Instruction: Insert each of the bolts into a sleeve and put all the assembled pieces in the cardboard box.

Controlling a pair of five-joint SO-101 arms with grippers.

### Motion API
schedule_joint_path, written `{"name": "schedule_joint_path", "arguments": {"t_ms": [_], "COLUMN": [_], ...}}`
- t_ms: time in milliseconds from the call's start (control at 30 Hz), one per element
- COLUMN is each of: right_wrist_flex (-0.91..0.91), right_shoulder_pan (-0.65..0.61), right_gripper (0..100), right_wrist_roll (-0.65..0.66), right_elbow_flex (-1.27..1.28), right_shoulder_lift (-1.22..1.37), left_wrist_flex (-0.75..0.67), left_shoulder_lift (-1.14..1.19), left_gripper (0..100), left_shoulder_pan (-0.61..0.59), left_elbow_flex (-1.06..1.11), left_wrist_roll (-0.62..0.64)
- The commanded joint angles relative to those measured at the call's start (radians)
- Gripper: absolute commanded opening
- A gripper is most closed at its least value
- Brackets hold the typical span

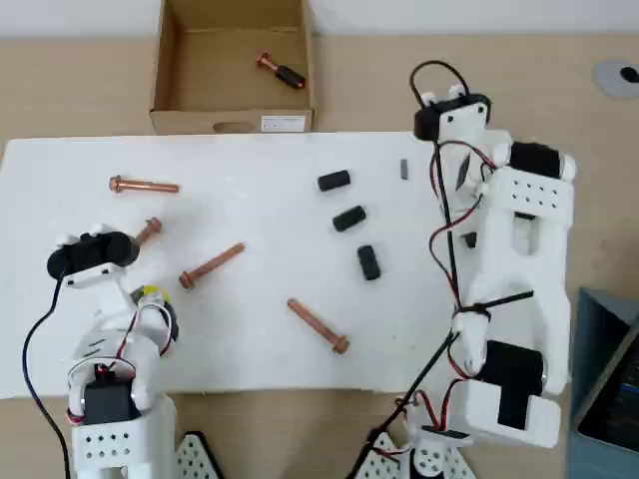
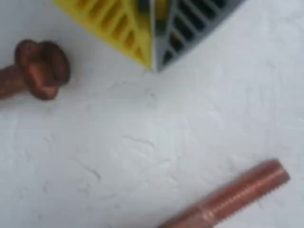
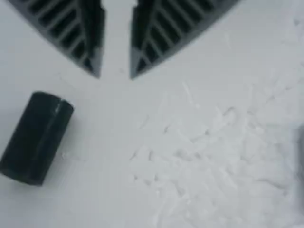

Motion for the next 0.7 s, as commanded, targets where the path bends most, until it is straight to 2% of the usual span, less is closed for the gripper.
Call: {"name": "schedule_joint_path", "arguments": {"t_ms": [0, 167, 667], "right_wrist_flex": [-0.069, -0.141, -0.175], "right_shoulder_pan": [0.002, 0.005, 0.090], "right_gripper": [9.9, 17.3, 17.5], "right_wrist_roll": [0.008, 0.048, 0.071], "right_elbow_flex": [0.031, 0.071, 0.005], "right_shoulder_lift": [0.001, 0.002, 0.183], "left_wrist_flex": [-0.006, -0.006, -0.006], "left_shoulder_lift": [-0.008, -0.008, -0.008], "left_gripper": [0, 0, 0], "left_shoulder_pan": [-0.011, -0.011, -0.011], "left_elbow_flex": [-0.003, -0.003, -0.003], "left_wrist_roll": [-0.002, -0.003, -0.005]}}
